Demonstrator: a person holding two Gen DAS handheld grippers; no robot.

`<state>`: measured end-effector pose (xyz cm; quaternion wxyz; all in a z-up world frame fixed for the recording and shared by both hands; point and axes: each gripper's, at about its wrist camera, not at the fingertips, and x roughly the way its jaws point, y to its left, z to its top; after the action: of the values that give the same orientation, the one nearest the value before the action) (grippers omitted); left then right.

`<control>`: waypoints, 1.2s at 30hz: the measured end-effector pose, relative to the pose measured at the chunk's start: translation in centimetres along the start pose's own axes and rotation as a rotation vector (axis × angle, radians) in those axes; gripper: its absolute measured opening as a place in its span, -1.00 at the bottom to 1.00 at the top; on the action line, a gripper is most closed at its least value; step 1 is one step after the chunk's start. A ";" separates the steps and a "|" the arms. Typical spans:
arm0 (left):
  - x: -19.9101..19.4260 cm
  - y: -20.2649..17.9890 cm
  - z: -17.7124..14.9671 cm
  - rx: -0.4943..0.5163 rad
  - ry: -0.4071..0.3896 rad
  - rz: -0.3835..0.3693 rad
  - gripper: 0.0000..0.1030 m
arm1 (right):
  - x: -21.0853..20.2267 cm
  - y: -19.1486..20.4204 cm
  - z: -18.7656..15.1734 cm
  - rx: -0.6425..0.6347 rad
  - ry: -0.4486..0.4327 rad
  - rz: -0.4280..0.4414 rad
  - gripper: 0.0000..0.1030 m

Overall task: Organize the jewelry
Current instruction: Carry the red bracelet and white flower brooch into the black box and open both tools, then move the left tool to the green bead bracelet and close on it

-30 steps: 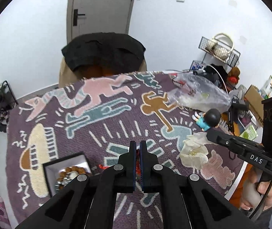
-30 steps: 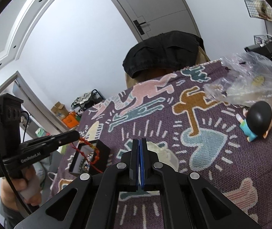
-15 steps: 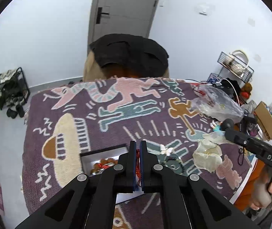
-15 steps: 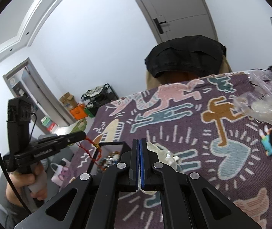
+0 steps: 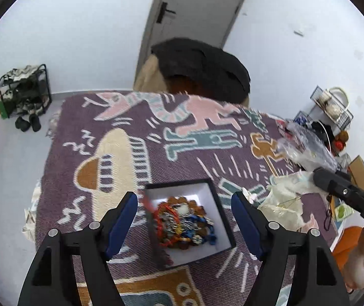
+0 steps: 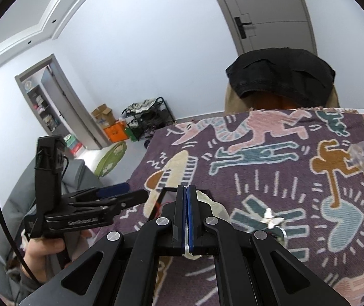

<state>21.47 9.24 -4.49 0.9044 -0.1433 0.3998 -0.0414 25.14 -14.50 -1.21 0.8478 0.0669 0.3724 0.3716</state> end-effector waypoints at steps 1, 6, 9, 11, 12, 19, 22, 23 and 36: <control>-0.2 0.5 -0.1 -0.007 0.000 0.001 0.49 | 0.6 0.4 0.0 -0.002 0.009 0.006 -0.96; -1.1 2.7 -0.6 -0.030 -0.017 0.023 0.49 | 2.5 1.8 -0.1 -0.016 0.042 0.029 -0.96; -1.4 3.8 -1.0 -0.049 -0.022 0.027 0.49 | 3.7 2.6 -0.1 -0.016 0.064 0.041 -0.96; -1.5 4.6 -1.3 -0.063 -0.019 0.032 0.49 | 4.5 2.8 -0.1 -0.008 0.077 0.051 -0.96; -1.5 4.8 -1.4 -0.065 -0.018 0.032 0.49 | 4.9 2.9 -0.1 -0.003 0.080 0.058 -0.95; -1.3 5.3 -1.5 -0.078 -0.011 0.027 0.49 | 5.9 1.4 -0.6 0.045 0.090 0.026 0.56; -1.2 4.6 -1.5 -0.070 -0.010 0.022 0.49 | 5.3 0.3 -0.8 0.057 0.100 0.011 0.56; -1.1 4.3 -1.5 -0.066 -0.009 0.019 0.49 | 5.0 -0.2 -1.0 0.063 0.103 0.003 0.56; -0.5 -1.9 -1.6 0.054 0.000 -0.020 0.49 | 1.7 -5.2 -3.0 0.083 0.112 -0.083 0.56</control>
<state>20.07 7.20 -4.59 0.9075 -0.1230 0.3971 -0.0610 26.91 -17.56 -6.34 0.8368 0.0656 0.4370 0.3233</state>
